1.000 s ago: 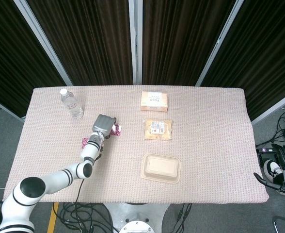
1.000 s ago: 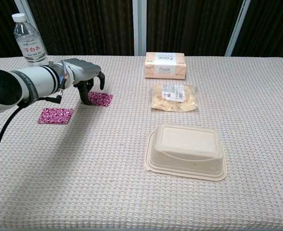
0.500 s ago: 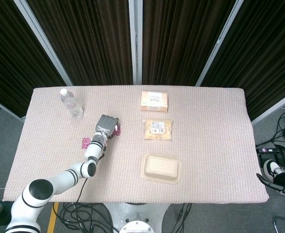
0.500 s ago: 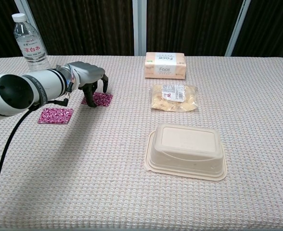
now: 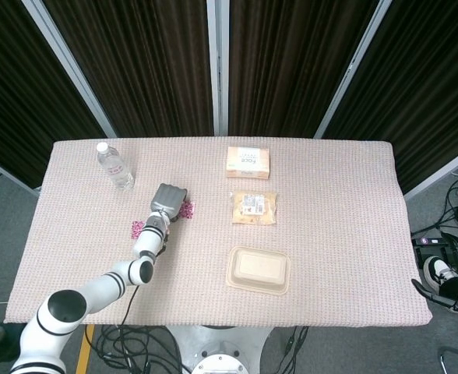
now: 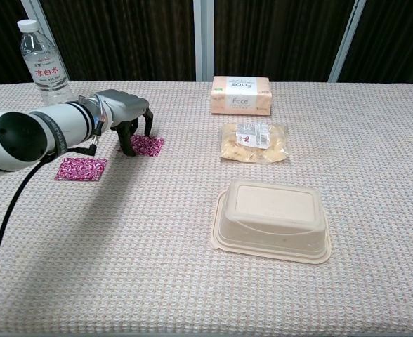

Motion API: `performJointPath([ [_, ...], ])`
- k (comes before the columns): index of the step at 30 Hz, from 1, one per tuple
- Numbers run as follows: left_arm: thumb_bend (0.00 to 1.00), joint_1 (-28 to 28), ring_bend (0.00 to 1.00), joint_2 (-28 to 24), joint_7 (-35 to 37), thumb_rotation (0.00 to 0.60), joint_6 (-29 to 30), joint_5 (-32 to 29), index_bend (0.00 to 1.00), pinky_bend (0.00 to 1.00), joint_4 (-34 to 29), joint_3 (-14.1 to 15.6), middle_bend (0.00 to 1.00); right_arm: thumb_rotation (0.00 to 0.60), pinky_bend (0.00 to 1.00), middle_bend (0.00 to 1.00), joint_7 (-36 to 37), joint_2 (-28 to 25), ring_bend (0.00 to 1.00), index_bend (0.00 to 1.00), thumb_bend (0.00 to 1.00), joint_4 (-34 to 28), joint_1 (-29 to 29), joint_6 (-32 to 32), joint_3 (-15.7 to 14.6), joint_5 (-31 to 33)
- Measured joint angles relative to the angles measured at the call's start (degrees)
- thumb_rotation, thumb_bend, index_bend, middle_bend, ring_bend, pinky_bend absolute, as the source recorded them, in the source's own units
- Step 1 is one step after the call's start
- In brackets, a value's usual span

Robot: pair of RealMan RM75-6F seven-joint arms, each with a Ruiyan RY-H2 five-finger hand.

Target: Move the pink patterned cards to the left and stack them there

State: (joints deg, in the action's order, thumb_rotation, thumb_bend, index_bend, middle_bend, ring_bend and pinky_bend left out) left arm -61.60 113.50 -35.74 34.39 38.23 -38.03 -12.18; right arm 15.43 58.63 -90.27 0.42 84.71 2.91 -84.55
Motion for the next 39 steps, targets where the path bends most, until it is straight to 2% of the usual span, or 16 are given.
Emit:
performJointPath([
  [9, 0.26, 1.6, 0.86, -2.3, 0.9, 0.6, 2.4, 1.1, 0.49, 0.84, -3.1, -0.9, 0.82, 0.258, 0.05, 0.09, 0.1, -0.1, 0.0, 0.07, 0.09, -0.1, 0.2, 0.2, 0.1, -0.7],
  [18, 0.26, 5.5, 0.86, -9.9, -0.8, 0.6, 6.2, -2.6, 0.49, 0.84, -15.6, -1.1, 0.82, 0.255, 0.05, 0.09, 0.6, 0.7, 0.0, 0.07, 0.09, 0.2, 1.3, -0.4, 0.2, -1.9],
  [28, 0.26, 12.4, 0.86, -18.0, -3.7, 0.6, 16.1, -7.4, 0.48, 0.84, -31.8, 2.6, 0.82, 0.258, 0.05, 0.1, 0.3, 1.5, 0.0, 0.07, 0.09, 0.2, 2.6, -1.0, 0.1, -3.3],
  [34, 0.26, 14.9, 0.86, -19.2, -4.2, 0.6, 18.0, -8.3, 0.48, 0.84, -34.1, 5.2, 0.82, 0.256, 0.05, 0.1, -0.1, 1.6, 0.0, 0.07, 0.09, -0.2, 3.0, -1.1, -0.1, -4.0],
  [39, 0.26, 15.4, 0.86, -19.1, -3.7, 0.6, 18.3, -8.1, 0.48, 0.84, -33.9, 5.4, 0.82, 0.256, 0.05, 0.09, -0.3, 1.6, 0.0, 0.07, 0.09, -0.5, 2.9, -0.9, -0.3, -4.0],
])
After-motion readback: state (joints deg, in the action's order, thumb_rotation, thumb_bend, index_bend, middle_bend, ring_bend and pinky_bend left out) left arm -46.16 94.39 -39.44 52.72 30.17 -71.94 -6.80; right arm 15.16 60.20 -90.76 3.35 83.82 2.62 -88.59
